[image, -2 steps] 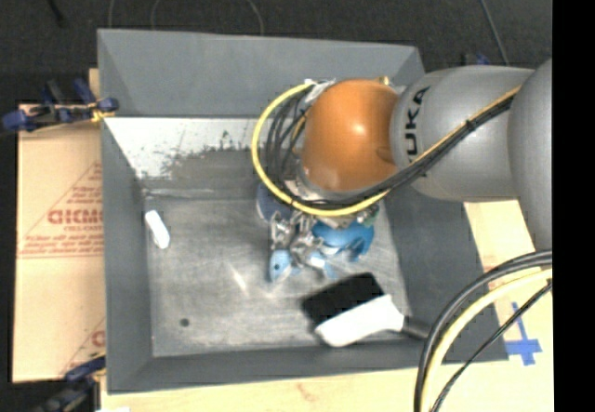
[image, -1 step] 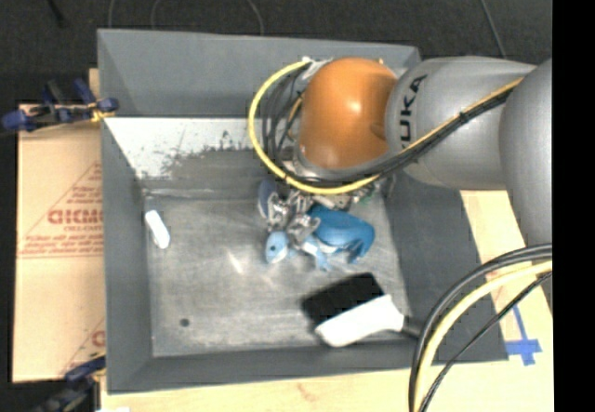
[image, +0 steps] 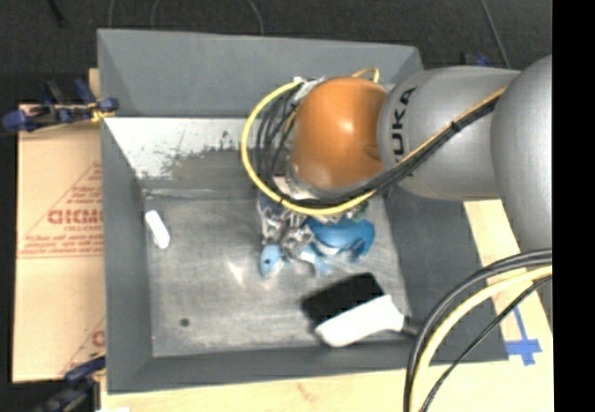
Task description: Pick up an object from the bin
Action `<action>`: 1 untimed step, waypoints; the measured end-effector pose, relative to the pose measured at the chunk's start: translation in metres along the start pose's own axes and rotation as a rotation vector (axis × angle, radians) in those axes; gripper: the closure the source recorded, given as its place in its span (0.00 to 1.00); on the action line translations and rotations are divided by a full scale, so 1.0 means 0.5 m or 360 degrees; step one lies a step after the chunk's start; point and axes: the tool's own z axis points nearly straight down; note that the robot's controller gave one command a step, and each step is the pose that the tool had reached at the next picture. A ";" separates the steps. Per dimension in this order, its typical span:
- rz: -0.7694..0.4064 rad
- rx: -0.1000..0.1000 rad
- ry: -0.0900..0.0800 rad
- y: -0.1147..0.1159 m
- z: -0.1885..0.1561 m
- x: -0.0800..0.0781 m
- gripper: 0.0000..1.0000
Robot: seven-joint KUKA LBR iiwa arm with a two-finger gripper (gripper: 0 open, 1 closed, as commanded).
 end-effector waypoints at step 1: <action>-0.0025 -0.0017 0.0017 0.032 -0.030 -0.015 1.00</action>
Offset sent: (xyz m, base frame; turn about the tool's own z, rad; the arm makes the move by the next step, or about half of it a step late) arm 0.0309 0.0007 -0.0143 -0.0356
